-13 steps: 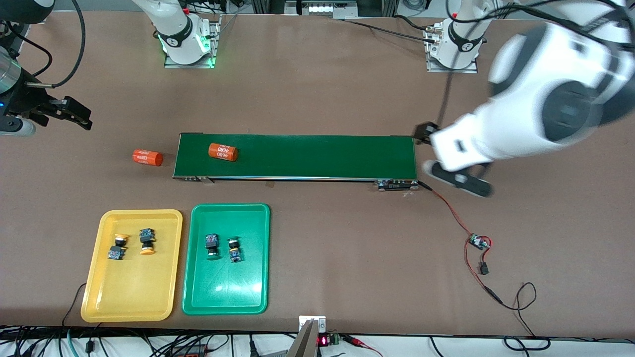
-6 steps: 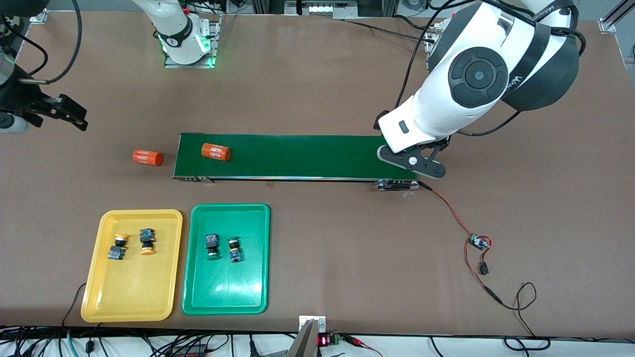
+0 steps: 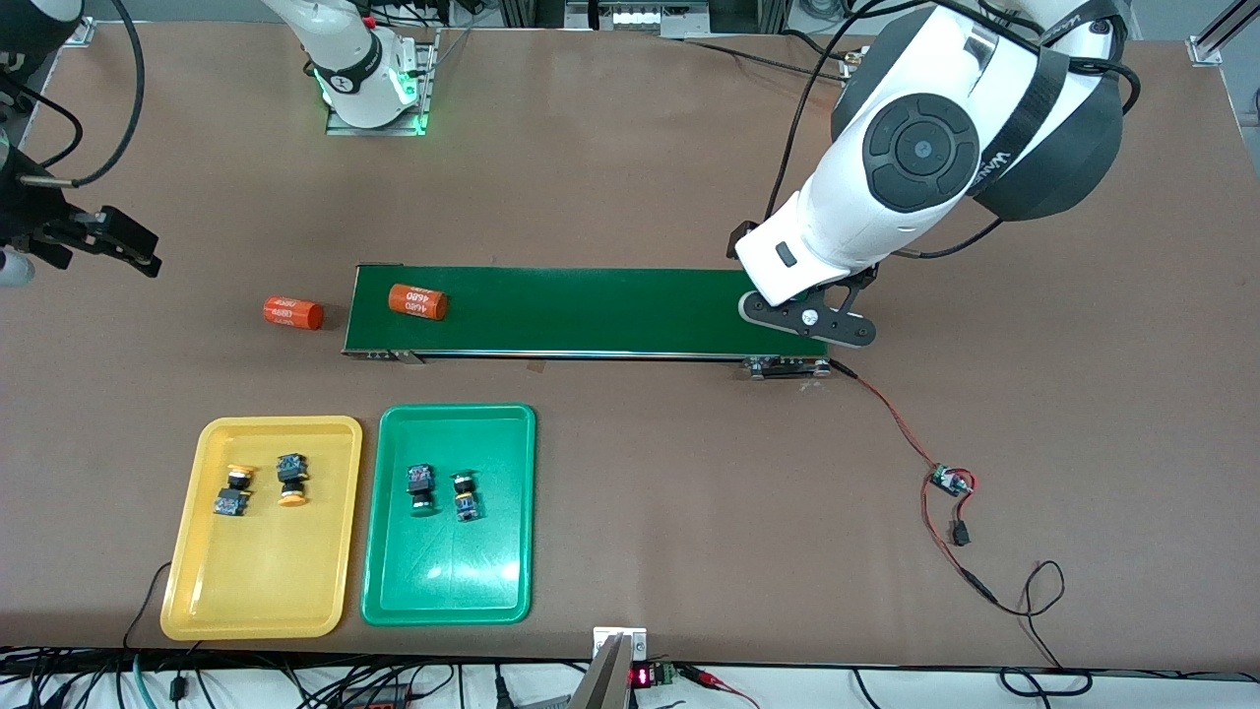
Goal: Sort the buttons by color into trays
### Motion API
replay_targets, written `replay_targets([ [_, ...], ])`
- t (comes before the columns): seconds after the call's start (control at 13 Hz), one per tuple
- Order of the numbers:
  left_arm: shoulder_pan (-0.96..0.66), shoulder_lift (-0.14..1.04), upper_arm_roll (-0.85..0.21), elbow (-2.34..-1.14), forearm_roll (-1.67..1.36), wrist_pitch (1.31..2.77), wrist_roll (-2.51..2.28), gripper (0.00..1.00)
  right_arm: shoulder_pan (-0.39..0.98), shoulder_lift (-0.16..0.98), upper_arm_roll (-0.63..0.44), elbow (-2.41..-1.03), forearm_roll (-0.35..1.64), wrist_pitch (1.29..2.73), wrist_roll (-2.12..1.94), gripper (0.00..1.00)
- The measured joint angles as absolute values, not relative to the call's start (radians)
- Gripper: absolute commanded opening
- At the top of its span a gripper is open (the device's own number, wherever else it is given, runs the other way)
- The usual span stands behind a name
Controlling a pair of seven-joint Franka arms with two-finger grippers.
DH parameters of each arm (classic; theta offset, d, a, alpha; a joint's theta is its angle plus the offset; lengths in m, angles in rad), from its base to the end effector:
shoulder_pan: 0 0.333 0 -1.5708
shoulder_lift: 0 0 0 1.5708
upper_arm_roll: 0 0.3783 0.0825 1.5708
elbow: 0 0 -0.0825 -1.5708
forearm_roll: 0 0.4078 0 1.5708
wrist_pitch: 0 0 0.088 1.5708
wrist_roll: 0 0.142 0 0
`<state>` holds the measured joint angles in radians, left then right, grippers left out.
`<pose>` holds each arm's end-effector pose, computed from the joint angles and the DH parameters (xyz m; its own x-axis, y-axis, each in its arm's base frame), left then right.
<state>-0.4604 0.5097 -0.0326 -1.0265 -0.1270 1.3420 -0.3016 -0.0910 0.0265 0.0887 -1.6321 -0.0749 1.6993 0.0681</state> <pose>0.6281 -0.3526 0.5649 0.9521 -0.2078 -0.2241 -0.1947 -0.9777 0.0793 0.5996 -0.0118 0.6175 0.9971 -0.0607 0.0453 -0.0638 -0.9956 0.0693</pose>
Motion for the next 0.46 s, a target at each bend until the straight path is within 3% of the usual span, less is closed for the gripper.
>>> replay_targets([
  [0.46,-0.474,0.466,-0.033,-1.022,-0.114,1.323,-0.358,1.00,-0.091,0.030,0.088,-1.624,-0.075,1.698,0.067,1.00],
])
